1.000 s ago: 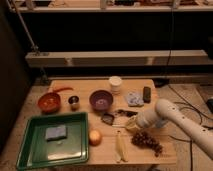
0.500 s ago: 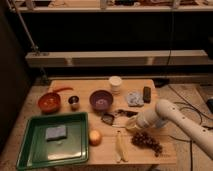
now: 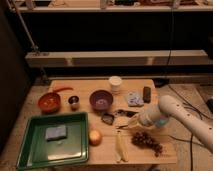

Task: Place fork in purple bowl

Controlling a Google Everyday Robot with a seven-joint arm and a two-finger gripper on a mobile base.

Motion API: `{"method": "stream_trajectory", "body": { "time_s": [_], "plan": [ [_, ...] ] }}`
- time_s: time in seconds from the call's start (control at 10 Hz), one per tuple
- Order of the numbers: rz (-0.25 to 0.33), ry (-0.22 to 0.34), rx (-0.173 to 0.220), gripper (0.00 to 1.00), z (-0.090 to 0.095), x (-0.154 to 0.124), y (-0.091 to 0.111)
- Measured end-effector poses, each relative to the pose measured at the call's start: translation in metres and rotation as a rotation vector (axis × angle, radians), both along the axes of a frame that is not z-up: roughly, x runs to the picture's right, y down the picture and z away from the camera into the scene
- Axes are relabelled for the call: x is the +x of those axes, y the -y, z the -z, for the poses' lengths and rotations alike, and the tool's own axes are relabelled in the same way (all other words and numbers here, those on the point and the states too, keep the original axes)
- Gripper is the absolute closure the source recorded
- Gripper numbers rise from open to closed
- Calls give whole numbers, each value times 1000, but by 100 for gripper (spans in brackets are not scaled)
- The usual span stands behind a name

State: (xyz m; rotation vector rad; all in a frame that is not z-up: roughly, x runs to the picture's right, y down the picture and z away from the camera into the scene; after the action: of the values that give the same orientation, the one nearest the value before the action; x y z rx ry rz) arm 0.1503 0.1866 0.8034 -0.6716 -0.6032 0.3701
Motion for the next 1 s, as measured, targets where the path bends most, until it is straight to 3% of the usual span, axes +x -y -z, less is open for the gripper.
{"method": "stream_trajectory", "body": {
  "time_s": [0.3, 0.4, 0.6, 1.0],
  "plan": [
    [-4, -1, 4, 83, 38, 1, 34],
    [-3, 0, 8, 83, 42, 0, 40],
    [-13, 15, 25, 83, 35, -11, 49],
    [37, 66, 79, 83, 3, -66, 96]
  ]
}}
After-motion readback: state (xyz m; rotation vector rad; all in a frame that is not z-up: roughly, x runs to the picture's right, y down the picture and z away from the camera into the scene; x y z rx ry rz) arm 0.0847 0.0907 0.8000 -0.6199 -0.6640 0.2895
